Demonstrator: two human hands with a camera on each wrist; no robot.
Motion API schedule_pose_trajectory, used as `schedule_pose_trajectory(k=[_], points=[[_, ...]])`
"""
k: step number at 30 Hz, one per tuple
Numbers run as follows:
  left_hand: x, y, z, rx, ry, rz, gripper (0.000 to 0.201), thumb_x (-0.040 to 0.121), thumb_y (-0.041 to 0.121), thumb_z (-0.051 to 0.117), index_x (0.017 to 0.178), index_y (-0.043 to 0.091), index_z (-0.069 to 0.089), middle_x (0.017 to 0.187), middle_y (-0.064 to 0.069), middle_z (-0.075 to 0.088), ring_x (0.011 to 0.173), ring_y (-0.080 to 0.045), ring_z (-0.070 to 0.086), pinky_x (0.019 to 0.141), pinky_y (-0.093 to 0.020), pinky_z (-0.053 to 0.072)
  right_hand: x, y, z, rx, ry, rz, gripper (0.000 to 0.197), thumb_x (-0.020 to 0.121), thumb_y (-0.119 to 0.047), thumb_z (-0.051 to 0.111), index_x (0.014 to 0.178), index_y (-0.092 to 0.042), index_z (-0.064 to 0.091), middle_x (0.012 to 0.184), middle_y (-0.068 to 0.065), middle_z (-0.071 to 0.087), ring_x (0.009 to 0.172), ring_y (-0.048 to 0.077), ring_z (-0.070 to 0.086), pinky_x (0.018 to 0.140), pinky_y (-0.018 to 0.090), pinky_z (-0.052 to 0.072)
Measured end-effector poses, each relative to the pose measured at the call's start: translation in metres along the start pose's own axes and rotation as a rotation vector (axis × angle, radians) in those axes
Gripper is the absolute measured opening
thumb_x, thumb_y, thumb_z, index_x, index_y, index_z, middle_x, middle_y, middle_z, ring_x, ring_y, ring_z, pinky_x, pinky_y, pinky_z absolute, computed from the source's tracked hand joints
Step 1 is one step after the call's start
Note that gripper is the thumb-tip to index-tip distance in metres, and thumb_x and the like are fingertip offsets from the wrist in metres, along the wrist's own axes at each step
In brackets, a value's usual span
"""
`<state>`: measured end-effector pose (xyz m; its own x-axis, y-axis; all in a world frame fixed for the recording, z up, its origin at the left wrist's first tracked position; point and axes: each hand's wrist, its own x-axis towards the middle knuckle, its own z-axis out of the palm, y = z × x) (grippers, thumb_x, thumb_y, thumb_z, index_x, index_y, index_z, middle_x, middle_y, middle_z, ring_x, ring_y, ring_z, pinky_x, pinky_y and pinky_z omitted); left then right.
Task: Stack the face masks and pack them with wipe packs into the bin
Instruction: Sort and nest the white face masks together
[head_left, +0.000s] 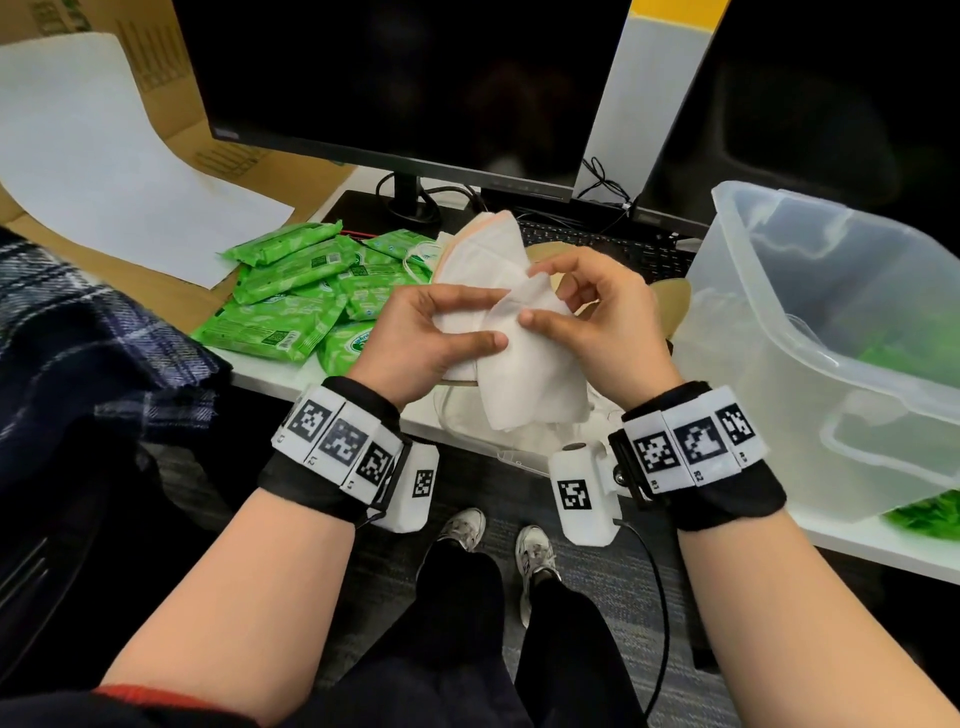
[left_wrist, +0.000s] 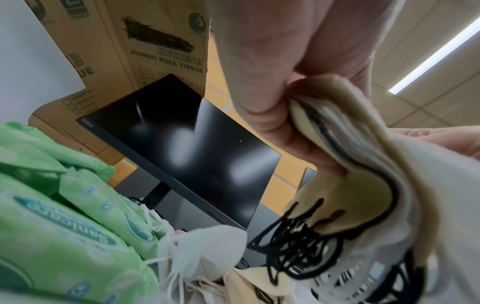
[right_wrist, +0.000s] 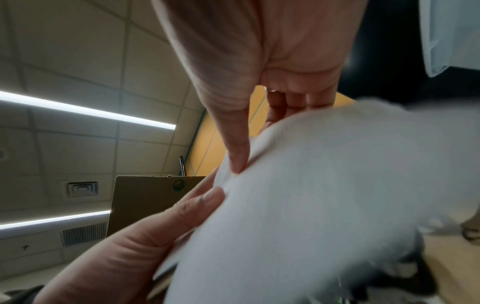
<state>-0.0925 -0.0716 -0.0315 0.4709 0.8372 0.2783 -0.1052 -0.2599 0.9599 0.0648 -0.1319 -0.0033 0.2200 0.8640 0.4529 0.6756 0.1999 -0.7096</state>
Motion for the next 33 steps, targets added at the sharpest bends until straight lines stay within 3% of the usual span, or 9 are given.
schedule_pose_trajectory(k=[3,7,10,13,18,21,24,28,33], points=[[-0.004,0.001,0.006,-0.023,-0.019,0.033,0.055,0.067,-0.011,0.072,0.112,0.02,0.06,0.098,0.015,0.065,0.089,0.011,0.06,0.083,-0.01,0.046,-0.009,0.002,-0.001,-0.03,0.047,-0.03,0.032,0.07,-0.015,0.078,0.085,-0.036,0.06,0.079,-0.015,0.046,0.072,-0.001,0.044,0.065,0.008,0.034],[-0.007,-0.002,0.013,-0.054,-0.022,0.002,0.055,0.069,-0.01,0.071,0.113,0.02,0.059,0.106,0.013,0.063,0.096,0.008,0.058,0.094,-0.017,0.046,-0.02,0.01,0.0,0.072,0.149,-0.003,0.015,0.07,-0.016,0.078,0.075,-0.025,0.067,0.085,-0.014,0.054,0.083,0.003,0.053,0.073,0.022,0.042],[-0.01,-0.004,0.014,-0.064,-0.029,-0.019,0.052,0.071,-0.009,0.071,0.114,0.018,0.059,0.108,0.01,0.063,0.099,0.004,0.059,0.095,-0.019,0.046,-0.026,0.013,-0.004,0.172,0.153,-0.019,0.014,0.08,-0.011,0.068,0.078,-0.024,0.062,0.084,-0.017,0.06,0.081,-0.009,0.054,0.073,0.008,0.038],[-0.012,-0.006,0.013,-0.052,-0.059,-0.035,0.047,0.076,-0.007,0.067,0.114,0.02,0.06,0.112,0.008,0.062,0.11,-0.006,0.057,0.101,-0.025,0.043,-0.03,0.014,-0.011,0.384,0.093,-0.037,0.019,0.086,-0.001,0.057,0.083,-0.02,0.057,0.077,-0.018,0.062,0.076,-0.007,0.054,0.071,0.01,0.041],[-0.02,-0.004,0.017,-0.109,-0.132,-0.041,0.032,0.085,0.001,0.059,0.108,0.022,0.063,0.11,0.01,0.064,0.105,0.002,0.058,0.092,-0.015,0.045,-0.036,0.016,-0.008,0.306,-0.104,0.068,0.031,0.079,-0.016,0.069,0.097,-0.037,0.056,0.059,-0.008,0.05,0.06,0.013,0.05,0.06,0.032,0.042],[-0.025,-0.003,0.02,-0.151,-0.155,-0.046,0.034,0.077,0.007,0.068,0.108,0.022,0.063,0.108,0.009,0.065,0.1,0.006,0.059,0.085,-0.01,0.045,-0.037,0.018,-0.004,0.246,-0.085,0.144,0.033,0.073,-0.024,0.074,0.094,-0.039,0.053,0.055,-0.009,0.059,0.064,0.015,0.06,0.062,0.041,0.046],[-0.028,-0.005,0.02,-0.135,-0.143,-0.03,0.054,0.071,-0.007,0.071,0.115,0.021,0.058,0.107,0.011,0.062,0.093,0.012,0.059,0.079,-0.007,0.045,-0.038,0.018,-0.001,0.155,-0.055,0.134,0.031,0.073,-0.025,0.077,0.094,-0.033,0.055,0.049,-0.014,0.054,0.054,0.002,0.049,0.06,0.028,0.039],[-0.028,-0.01,0.02,-0.089,-0.164,-0.02,0.062,0.072,-0.015,0.066,0.121,0.02,0.051,0.108,0.013,0.059,0.092,0.016,0.058,0.077,-0.005,0.044,-0.039,0.018,0.002,0.065,-0.019,0.149,0.035,0.069,-0.026,0.079,0.098,-0.022,0.059,0.049,-0.012,0.047,0.05,0.002,0.042,0.056,0.02,0.03],[-0.03,-0.019,0.018,0.008,-0.185,0.002,0.062,0.075,-0.01,0.067,0.118,0.032,0.051,0.117,0.018,0.055,0.107,0.015,0.051,0.095,-0.009,0.04,-0.038,0.016,0.003,-0.058,-0.065,0.193,0.038,0.064,-0.033,0.081,0.09,-0.022,0.056,0.068,-0.007,0.05,0.061,0.004,0.043,0.057,0.02,0.033]])
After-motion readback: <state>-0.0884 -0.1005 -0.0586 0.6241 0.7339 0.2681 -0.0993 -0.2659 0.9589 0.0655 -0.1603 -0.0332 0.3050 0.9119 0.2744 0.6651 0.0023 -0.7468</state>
